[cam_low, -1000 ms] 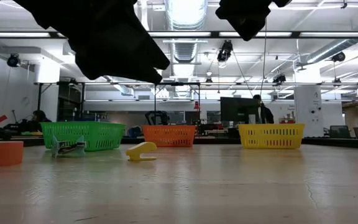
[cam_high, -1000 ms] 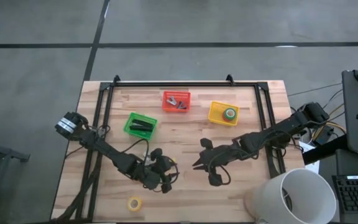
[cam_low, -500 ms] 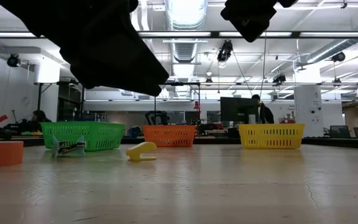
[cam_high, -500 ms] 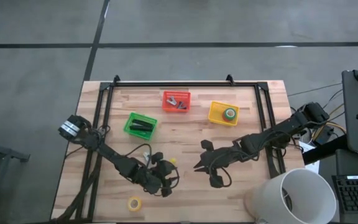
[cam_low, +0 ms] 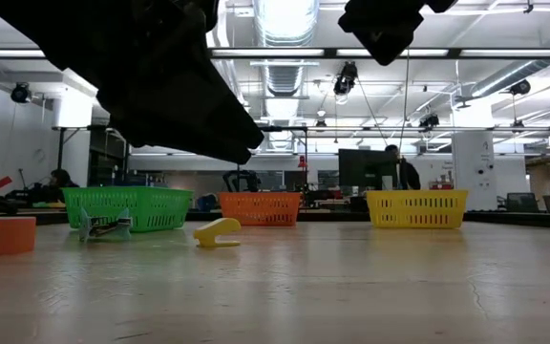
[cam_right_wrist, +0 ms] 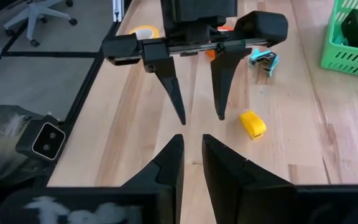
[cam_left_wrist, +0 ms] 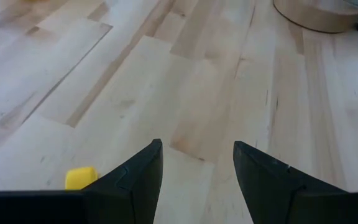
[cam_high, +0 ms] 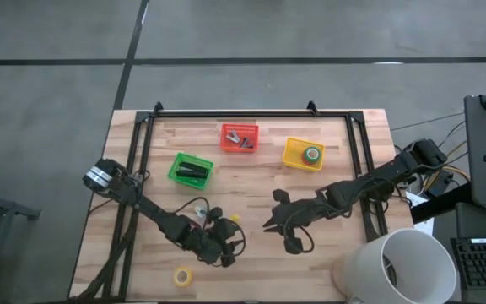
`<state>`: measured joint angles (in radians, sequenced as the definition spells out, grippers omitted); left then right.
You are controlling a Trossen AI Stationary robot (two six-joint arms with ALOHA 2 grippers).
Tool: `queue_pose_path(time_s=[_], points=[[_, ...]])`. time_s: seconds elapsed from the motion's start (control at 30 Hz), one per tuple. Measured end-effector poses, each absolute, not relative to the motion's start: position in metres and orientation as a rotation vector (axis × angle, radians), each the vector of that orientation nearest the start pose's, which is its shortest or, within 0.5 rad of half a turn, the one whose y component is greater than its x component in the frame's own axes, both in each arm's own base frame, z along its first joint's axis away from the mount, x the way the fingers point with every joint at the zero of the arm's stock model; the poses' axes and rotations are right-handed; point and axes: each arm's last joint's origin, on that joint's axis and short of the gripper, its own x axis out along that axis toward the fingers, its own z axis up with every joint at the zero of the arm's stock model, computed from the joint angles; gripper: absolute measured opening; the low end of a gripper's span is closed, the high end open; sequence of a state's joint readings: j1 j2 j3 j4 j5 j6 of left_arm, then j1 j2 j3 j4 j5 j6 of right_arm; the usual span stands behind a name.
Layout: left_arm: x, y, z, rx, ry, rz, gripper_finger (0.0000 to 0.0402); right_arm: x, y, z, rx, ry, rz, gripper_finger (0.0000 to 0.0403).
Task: Pick and place Stapler, Stapler remover, tape
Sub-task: Put the yellow stapler into the green basket
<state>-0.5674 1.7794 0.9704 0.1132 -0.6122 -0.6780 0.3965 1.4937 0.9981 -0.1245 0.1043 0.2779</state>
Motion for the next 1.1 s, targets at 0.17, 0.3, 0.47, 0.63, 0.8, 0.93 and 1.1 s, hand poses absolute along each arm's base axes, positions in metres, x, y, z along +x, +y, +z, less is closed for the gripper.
queue_pose_path(time_s=[0.17,0.3,0.47,0.63,0.8,0.93,1.1], points=[[0.3105,-0.1782,0.1677,-0.272,0.529,0.232,0.0197,0.2984,0.1219,0.2469,0.116,0.636,0.196,0.0052],[0.3099,-0.1778,0.1666,-0.277,0.531,0.235,0.0197,0.2984,0.1219,0.2469,0.115,0.636,0.196,0.0052],[0.3087,-0.1782,0.1654,-0.290,0.532,0.240,0.0197,0.2984,0.1218,0.2469,0.113,0.636,0.197,0.0052],[0.3081,-0.1791,0.1651,-0.293,0.534,0.236,0.0197,0.2976,0.1215,0.2447,0.110,0.643,0.196,0.0052],[0.3079,-0.1789,0.1647,-0.293,0.535,0.237,0.0197,0.2974,0.1214,0.2442,0.110,0.644,0.195,0.0052],[0.3078,-0.1792,0.1646,-0.294,0.536,0.237,0.0197,0.2975,0.1214,0.2442,0.110,0.644,0.195,0.0052],[0.3070,-0.1811,0.1643,-0.301,0.551,0.209,0.0197,0.2967,0.1211,0.2423,0.112,0.652,0.193,0.0052]])
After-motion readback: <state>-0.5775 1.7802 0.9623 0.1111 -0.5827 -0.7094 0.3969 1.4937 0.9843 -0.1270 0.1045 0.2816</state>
